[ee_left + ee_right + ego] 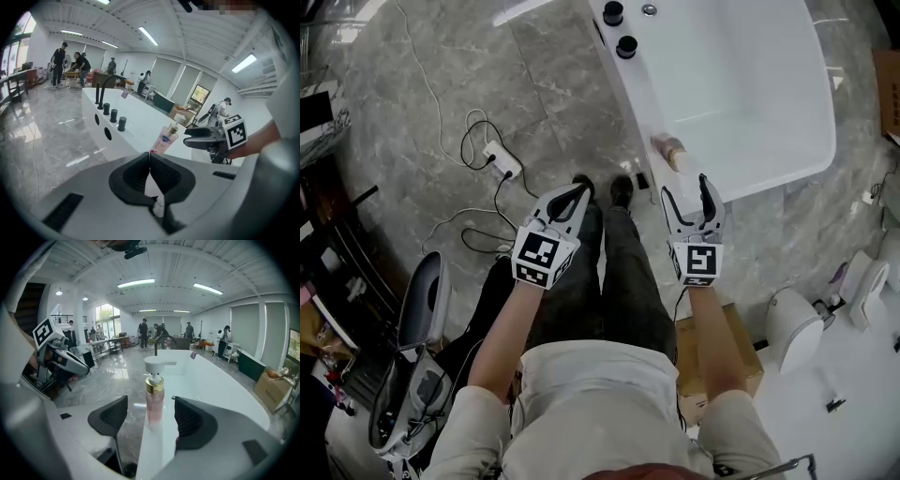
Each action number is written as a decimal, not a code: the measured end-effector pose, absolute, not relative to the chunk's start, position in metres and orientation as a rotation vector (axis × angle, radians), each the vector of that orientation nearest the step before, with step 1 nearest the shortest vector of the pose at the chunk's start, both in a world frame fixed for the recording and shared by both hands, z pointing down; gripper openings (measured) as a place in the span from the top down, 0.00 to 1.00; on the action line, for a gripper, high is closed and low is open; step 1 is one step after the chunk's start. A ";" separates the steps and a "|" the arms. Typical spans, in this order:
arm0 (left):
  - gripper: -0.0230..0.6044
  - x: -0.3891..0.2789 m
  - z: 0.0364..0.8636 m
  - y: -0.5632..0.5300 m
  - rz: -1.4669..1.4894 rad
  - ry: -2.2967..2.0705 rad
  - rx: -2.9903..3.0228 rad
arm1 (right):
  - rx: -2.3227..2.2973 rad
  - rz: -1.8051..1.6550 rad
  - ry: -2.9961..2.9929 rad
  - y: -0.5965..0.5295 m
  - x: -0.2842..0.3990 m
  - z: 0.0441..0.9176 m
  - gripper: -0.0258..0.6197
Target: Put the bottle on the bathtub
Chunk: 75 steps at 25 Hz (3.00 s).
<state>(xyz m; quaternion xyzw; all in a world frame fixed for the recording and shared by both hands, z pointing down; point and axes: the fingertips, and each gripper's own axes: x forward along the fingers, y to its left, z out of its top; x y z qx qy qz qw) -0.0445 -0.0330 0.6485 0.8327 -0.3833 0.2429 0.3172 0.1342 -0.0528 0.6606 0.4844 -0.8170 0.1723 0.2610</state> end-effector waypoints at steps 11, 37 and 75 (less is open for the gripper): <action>0.95 -0.045 0.548 -0.011 0.613 -1.023 2.269 | 1.438 0.501 -2.188 -0.021 0.142 0.547 0.48; 0.95 -0.034 0.336 0.008 0.501 -1.081 2.478 | 1.462 0.376 -2.380 0.016 0.139 0.324 0.81; 0.95 -0.028 0.276 0.005 0.380 -1.147 2.581 | 1.516 0.327 -2.493 0.029 0.162 0.256 0.91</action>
